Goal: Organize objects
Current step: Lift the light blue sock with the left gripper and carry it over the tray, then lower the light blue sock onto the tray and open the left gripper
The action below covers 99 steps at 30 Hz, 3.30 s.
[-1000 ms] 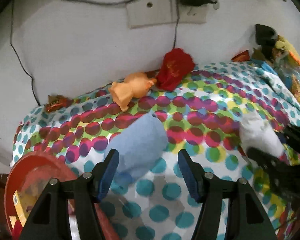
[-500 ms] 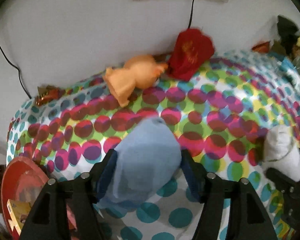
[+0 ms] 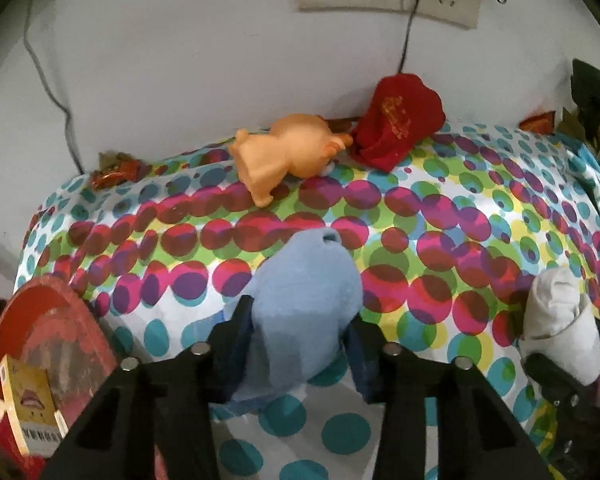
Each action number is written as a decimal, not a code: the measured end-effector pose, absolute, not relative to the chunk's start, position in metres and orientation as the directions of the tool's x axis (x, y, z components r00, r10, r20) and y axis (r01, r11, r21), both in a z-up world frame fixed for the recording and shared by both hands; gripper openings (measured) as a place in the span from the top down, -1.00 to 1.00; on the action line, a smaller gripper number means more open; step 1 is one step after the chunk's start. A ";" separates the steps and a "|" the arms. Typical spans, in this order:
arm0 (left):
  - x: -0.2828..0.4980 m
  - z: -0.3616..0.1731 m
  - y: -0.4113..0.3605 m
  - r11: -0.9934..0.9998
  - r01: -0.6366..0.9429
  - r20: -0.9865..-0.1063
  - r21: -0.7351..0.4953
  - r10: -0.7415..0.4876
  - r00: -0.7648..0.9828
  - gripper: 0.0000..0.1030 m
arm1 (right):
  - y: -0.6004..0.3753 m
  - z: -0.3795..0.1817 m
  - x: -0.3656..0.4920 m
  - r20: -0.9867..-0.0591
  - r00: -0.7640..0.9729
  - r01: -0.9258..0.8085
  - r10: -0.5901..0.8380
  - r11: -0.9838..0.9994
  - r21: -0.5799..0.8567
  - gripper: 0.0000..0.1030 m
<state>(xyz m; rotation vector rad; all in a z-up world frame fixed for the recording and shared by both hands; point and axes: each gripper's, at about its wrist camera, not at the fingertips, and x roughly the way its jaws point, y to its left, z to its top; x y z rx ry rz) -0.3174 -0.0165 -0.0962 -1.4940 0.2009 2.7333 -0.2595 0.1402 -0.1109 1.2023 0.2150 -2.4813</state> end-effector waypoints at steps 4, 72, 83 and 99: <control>-0.312 -0.091 -0.015 -0.994 -0.081 -0.843 0.074 -0.019 -0.538 0.28 | 0.140 -0.111 -0.260 -0.782 -0.565 0.395 -0.264 -0.918 0.024 0.19; -0.116 -0.022 -0.199 -0.975 0.219 -0.771 0.019 -0.154 -0.618 0.29 | 0.137 -0.111 -0.260 -0.783 -0.574 0.375 -0.240 -0.927 0.009 0.17; -0.137 -0.035 -0.227 -0.962 0.267 -0.781 0.052 -0.206 -0.589 0.28 | 0.135 -0.111 -0.260 -0.783 -0.574 0.374 -0.239 -0.928 0.009 0.16; -0.147 -0.047 -0.241 -0.958 0.278 -0.784 0.062 -0.219 -0.581 0.21 | 0.137 -0.112 -0.260 -0.784 -0.575 0.370 -0.235 -0.929 0.007 0.14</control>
